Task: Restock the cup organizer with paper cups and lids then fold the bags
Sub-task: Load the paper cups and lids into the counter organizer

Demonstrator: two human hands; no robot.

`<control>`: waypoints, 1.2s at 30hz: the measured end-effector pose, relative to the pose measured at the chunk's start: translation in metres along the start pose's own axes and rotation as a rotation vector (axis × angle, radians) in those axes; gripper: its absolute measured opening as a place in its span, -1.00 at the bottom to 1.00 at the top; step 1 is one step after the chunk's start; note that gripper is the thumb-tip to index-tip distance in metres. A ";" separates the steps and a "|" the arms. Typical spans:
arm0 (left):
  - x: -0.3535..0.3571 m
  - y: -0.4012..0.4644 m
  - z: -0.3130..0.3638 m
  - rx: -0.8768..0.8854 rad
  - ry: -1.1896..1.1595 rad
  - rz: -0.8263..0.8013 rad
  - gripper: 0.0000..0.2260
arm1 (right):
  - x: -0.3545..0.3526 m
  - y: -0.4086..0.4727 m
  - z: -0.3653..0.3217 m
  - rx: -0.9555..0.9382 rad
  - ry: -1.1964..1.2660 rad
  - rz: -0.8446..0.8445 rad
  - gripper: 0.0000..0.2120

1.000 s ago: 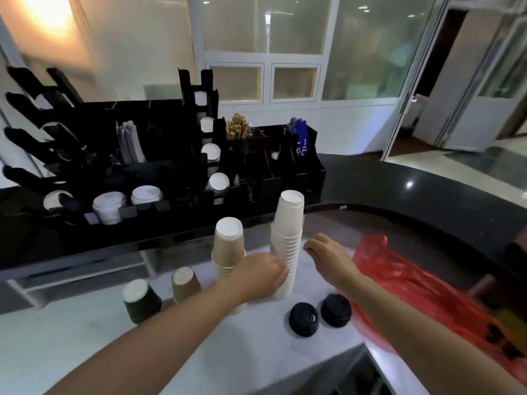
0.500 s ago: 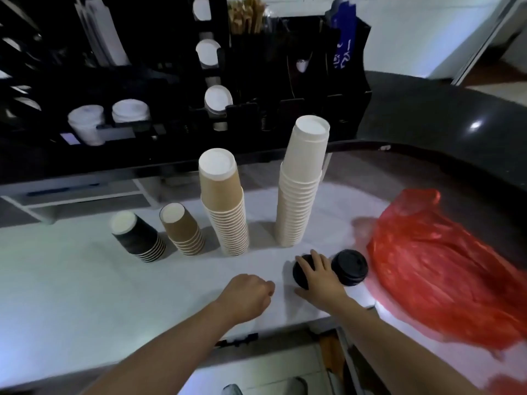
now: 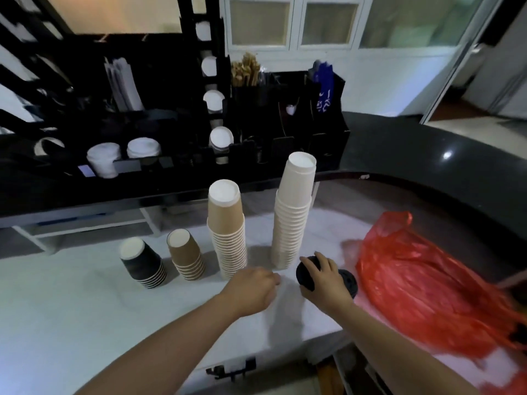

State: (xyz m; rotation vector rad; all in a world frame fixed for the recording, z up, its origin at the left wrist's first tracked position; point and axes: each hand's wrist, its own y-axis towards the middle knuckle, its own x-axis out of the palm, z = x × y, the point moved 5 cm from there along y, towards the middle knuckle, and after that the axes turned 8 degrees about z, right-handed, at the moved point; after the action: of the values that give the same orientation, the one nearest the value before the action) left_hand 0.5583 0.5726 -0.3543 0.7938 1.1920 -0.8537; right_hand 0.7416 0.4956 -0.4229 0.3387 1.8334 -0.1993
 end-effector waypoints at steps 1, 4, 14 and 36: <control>-0.011 0.004 0.002 0.026 0.006 0.038 -0.74 | -0.014 0.002 0.001 0.018 0.004 0.035 -0.28; -0.048 0.019 0.007 0.141 0.027 0.190 -0.71 | -0.061 0.012 0.002 0.080 -0.001 0.109 -0.27; -0.193 0.064 -0.003 0.228 -0.015 0.704 -0.83 | -0.223 0.089 -0.006 0.141 0.074 0.367 -0.21; -0.213 0.239 -0.084 -0.296 -0.033 -0.058 -0.40 | -0.266 0.334 -0.012 -0.397 0.070 0.295 -0.28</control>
State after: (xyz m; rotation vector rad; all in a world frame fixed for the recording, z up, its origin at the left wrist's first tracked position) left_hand 0.6993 0.7866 -0.1444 0.5046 1.2810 -0.7126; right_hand 0.9099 0.7803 -0.1520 0.3330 1.8169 0.3805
